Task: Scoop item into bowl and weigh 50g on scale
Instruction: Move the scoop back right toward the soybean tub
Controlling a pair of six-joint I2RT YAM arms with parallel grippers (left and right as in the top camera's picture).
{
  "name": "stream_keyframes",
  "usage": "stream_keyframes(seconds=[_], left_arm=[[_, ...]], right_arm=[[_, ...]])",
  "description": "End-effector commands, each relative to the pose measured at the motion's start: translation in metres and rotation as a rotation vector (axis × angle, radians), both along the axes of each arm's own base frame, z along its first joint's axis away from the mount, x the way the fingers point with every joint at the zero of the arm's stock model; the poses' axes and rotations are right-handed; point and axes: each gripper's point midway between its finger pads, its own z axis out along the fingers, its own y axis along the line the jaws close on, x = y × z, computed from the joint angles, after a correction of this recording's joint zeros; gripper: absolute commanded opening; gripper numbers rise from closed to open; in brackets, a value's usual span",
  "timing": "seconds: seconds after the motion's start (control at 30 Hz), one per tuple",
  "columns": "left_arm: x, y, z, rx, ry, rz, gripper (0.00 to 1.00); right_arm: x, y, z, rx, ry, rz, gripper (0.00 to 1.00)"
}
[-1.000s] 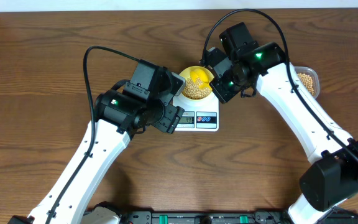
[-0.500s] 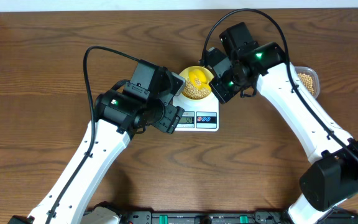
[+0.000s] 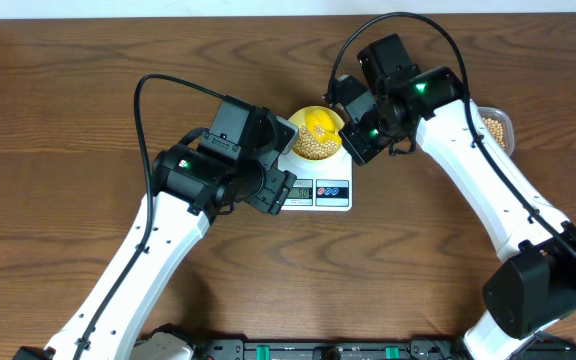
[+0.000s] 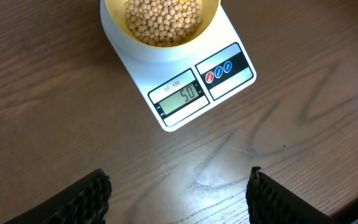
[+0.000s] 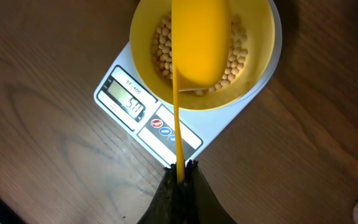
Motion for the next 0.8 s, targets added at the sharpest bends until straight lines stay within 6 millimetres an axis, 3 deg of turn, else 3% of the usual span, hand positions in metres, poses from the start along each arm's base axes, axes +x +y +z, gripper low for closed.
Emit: stream_keyframes(seconds=[0.0,0.3,0.57,0.77], left_arm=[[-0.001,0.001,0.005,0.001,-0.021,-0.007,0.73],[-0.001,0.001,0.005,0.001,-0.021,-0.007,0.73],[-0.001,0.001,0.005,0.001,-0.021,-0.007,0.73],[-0.001,0.001,0.005,0.000,-0.022,-0.007,0.73]], right_arm=[[0.004,0.003,0.017,0.033,-0.038,0.001,0.01],[0.005,0.002,0.017,0.042,-0.033,-0.006,0.01],[0.010,-0.001,0.029,0.206,0.029,-0.044,0.01],[0.022,-0.019,0.045,0.371,0.087,-0.129,0.01]])
